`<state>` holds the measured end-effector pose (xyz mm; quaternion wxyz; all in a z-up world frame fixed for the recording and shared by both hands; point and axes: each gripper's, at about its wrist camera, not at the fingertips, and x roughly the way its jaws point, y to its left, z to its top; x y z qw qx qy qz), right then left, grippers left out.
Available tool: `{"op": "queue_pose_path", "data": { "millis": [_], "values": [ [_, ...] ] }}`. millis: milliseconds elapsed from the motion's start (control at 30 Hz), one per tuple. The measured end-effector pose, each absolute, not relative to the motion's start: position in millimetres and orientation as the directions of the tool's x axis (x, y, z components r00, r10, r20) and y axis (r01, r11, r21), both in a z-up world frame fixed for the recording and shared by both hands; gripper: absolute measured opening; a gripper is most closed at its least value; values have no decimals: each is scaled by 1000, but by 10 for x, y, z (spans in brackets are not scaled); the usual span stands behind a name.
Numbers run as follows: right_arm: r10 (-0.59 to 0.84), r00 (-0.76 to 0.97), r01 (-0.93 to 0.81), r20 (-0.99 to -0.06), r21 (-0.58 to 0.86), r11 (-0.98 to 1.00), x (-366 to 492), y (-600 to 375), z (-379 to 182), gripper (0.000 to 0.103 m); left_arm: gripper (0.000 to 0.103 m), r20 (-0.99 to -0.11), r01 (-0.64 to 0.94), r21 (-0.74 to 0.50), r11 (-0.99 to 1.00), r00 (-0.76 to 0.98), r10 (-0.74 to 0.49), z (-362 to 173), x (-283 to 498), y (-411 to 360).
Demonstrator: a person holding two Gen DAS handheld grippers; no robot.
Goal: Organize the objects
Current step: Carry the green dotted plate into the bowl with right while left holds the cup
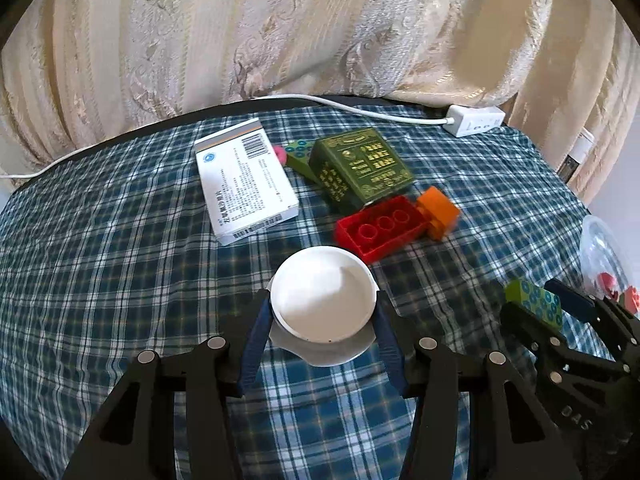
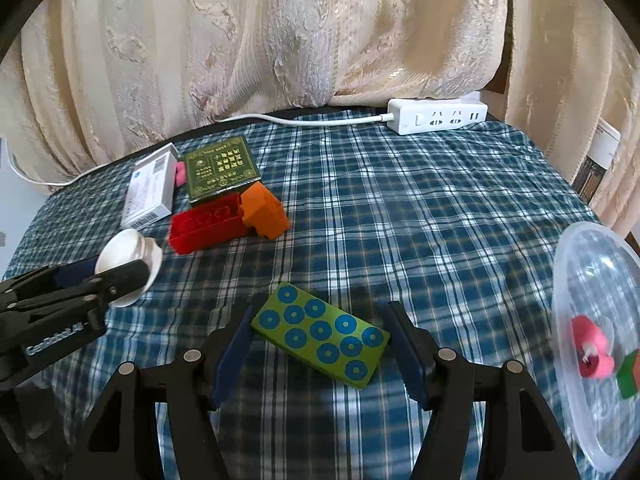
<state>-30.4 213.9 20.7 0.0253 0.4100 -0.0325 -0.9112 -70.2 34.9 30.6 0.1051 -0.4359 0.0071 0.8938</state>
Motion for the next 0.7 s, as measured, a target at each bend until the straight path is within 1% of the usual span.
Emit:
{"op": "queue_pose_path", "data": {
  "millis": [433,700],
  "values": [
    [-67,-716,-6,-695,102,-995,72,2292,449,69,52,-763,-262,-71,-962,-607,222,391,-529,521],
    [-32,-747,-56,-664,111,-992,340,2562,578,69,52,-760,-302,-59,-951,-604,239,403,-421,684]
  ]
}}
